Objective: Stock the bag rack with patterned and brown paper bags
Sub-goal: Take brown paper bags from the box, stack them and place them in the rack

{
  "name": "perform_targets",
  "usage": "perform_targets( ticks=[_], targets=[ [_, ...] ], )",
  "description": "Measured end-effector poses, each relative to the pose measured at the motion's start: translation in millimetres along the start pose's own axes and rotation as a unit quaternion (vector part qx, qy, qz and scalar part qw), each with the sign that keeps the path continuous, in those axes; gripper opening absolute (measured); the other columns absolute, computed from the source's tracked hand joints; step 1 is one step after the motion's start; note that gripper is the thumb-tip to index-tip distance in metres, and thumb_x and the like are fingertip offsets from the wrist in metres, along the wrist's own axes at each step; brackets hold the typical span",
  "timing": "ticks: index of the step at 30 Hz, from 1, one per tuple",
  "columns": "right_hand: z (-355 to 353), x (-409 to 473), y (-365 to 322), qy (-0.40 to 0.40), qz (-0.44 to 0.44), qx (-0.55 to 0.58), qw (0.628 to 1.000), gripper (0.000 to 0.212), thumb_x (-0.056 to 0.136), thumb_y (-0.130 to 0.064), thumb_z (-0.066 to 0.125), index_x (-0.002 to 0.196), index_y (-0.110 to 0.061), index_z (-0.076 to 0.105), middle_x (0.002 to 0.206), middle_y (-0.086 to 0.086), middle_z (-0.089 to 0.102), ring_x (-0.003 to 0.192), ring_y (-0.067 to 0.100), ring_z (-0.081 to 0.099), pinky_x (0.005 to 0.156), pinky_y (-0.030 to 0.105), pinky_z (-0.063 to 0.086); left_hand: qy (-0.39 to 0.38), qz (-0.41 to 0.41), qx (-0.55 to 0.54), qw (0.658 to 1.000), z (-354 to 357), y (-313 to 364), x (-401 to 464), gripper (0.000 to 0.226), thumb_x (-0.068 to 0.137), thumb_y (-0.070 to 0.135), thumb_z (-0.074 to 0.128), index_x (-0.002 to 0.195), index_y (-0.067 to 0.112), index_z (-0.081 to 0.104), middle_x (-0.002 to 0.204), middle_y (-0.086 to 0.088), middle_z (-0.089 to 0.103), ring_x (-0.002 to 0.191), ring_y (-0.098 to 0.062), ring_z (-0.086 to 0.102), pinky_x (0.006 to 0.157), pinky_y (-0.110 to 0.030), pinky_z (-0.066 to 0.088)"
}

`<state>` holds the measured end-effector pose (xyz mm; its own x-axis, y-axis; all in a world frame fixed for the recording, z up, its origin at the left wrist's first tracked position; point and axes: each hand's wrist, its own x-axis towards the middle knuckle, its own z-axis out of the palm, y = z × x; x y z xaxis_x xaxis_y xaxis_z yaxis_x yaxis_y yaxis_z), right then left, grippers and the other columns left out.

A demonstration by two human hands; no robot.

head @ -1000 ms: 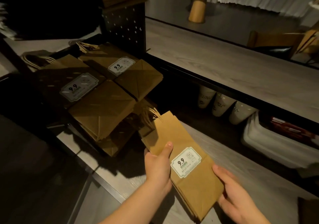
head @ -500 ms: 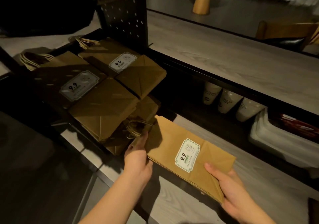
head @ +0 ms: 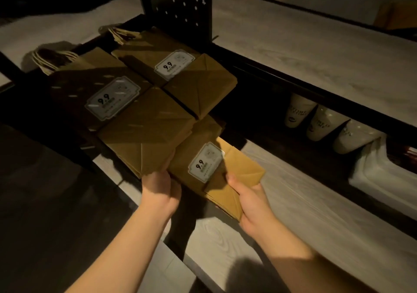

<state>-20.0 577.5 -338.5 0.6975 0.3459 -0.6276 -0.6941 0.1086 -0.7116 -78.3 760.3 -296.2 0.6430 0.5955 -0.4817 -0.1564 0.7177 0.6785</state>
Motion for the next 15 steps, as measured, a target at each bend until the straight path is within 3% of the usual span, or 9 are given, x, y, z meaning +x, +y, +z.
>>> perform_targets(
  ticks=[3, 5, 9, 11, 13, 15],
  targets=[
    [31.3, 16.7, 9.0, -0.004, 0.008, 0.004, 1.000, 0.080, 0.054, -0.054, 0.096, 0.125, -0.035, 0.064, 0.112, 0.007, 0.079, 0.102, 0.034, 0.076, 0.087, 0.059, 0.061, 0.012, 0.063, 0.023, 0.998, 1.6, -5.0, -6.8, 0.048, 0.091, 0.010, 0.070, 0.135, 0.025, 0.058, 0.132, -0.007, 0.071, 0.120, -0.031, 0.068, 0.102, -0.055, 0.052],
    [50.5, 26.1, 11.2, -0.017, 0.010, 0.010, 1.000, 0.079, 0.052, -0.058, 0.098, 0.121, -0.035, 0.068, 0.111, 0.007, 0.079, 0.103, 0.036, 0.075, 0.088, 0.059, 0.061, 0.030, 0.088, 0.038, 0.995, 2.9, -6.6, -11.5, 0.043, 0.096, 0.005, 0.064, 0.134, 0.024, 0.057, 0.129, -0.005, 0.072, 0.119, -0.027, 0.068, 0.105, -0.052, 0.050],
    [86.8, 42.1, 12.7, -0.051, 0.031, 0.056, 0.997, 0.055, 0.077, -0.030, 0.092, 0.127, -0.025, 0.069, 0.117, 0.012, 0.077, 0.108, 0.038, 0.073, 0.096, 0.057, 0.058, 0.101, 0.069, 0.017, 0.992, -0.1, -11.8, -8.4, 0.034, 0.103, 0.020, 0.060, 0.136, 0.023, 0.058, 0.113, -0.002, 0.077, 0.117, -0.028, 0.069, 0.095, -0.041, 0.055],
    [103.1, 44.9, 16.9, -0.056, 0.027, 0.051, 0.997, 0.059, 0.074, -0.037, 0.092, 0.126, -0.022, 0.069, 0.124, 0.017, 0.073, 0.112, 0.040, 0.070, 0.100, 0.055, 0.056, 0.143, 0.038, 0.002, 0.989, 2.5, -12.0, -10.7, 0.035, 0.106, 0.032, 0.051, 0.139, 0.020, 0.059, 0.112, -0.007, 0.073, 0.123, -0.035, 0.064, 0.101, -0.043, 0.051],
    [109.6, 48.1, 21.9, -0.059, 0.033, 0.059, 0.996, 0.077, 0.060, -0.051, 0.092, 0.127, -0.022, 0.069, 0.127, 0.019, 0.071, 0.116, 0.041, 0.068, 0.104, 0.059, 0.052, 0.156, 0.016, -0.031, 0.987, 4.6, -15.3, -14.6, 0.034, 0.105, 0.045, 0.049, 0.125, 0.024, 0.066, 0.116, -0.006, 0.073, 0.118, -0.032, 0.065, 0.104, -0.045, 0.049],
    [112.8, 56.6, 29.8, -0.045, 0.044, 0.058, 0.996, 0.090, 0.047, -0.050, 0.090, 0.129, -0.020, 0.068, 0.123, 0.015, 0.073, 0.115, 0.038, 0.069, 0.103, 0.056, 0.053, 0.169, 0.002, -0.030, 0.985, 1.8, -21.1, -17.7, 0.034, 0.100, 0.054, 0.052, 0.116, 0.029, 0.069, 0.116, -0.003, 0.075, 0.113, -0.028, 0.066, 0.103, -0.047, 0.049]
  ],
)
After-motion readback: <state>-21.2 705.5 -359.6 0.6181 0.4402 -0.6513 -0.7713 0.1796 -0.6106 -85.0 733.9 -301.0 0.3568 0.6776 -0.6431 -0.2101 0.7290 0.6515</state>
